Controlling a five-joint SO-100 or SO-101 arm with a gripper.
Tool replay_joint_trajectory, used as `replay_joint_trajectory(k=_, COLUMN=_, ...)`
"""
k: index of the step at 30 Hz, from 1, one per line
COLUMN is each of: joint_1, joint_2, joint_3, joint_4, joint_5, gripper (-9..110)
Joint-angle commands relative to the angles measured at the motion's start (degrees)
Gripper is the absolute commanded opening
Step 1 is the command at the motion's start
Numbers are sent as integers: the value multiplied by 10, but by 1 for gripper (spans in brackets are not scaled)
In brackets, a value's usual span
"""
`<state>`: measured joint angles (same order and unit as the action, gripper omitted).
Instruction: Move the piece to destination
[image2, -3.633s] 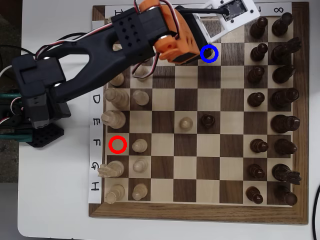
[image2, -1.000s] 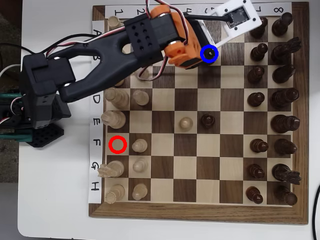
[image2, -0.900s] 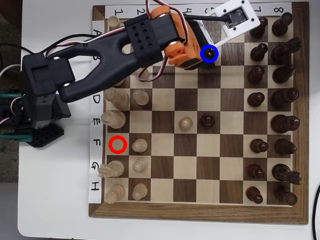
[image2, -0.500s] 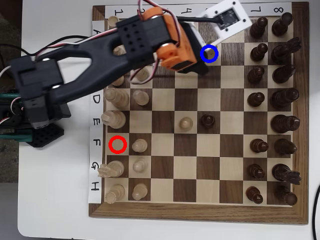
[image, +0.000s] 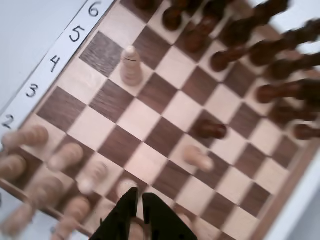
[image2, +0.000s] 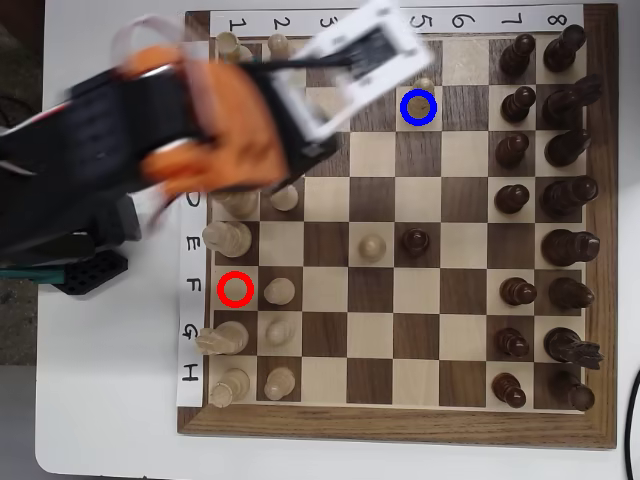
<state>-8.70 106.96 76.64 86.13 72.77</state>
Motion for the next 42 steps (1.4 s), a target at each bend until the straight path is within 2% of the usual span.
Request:
replay_joint_trajectory(k=1, joint_1=55, joint_2=132, joint_3=19, joint_4=21, joint_5=-98, gripper=0)
replay_joint_trajectory(k=4, joint_1=121, joint_2=209, joint_3=36, joint_4=37, joint_5=-192, gripper=0)
replay_joint_trajectory(k=7, joint_1=207, joint_2=282, joint_3=59, joint_4=54, joint_5=-328, gripper=0)
replay_joint_trajectory(k=14, joint_1=465, joint_2=396, joint_3=64, joint_4=67, joint_5=-582, gripper=0)
replay_joint_trajectory(k=18, joint_1=599, joint_2=438, joint_3=65, joint_4=58, joint_5=-642, gripper=0)
replay_joint_trajectory(k=24, joint_1=737, joint_2=483, joint_3=96, joint_4=48, joint_5=-694, gripper=0)
replay_joint_trajectory(k=42, joint_1=981, joint_2=721, joint_3=542, joint_4=-178, joint_5=-802, gripper=0)
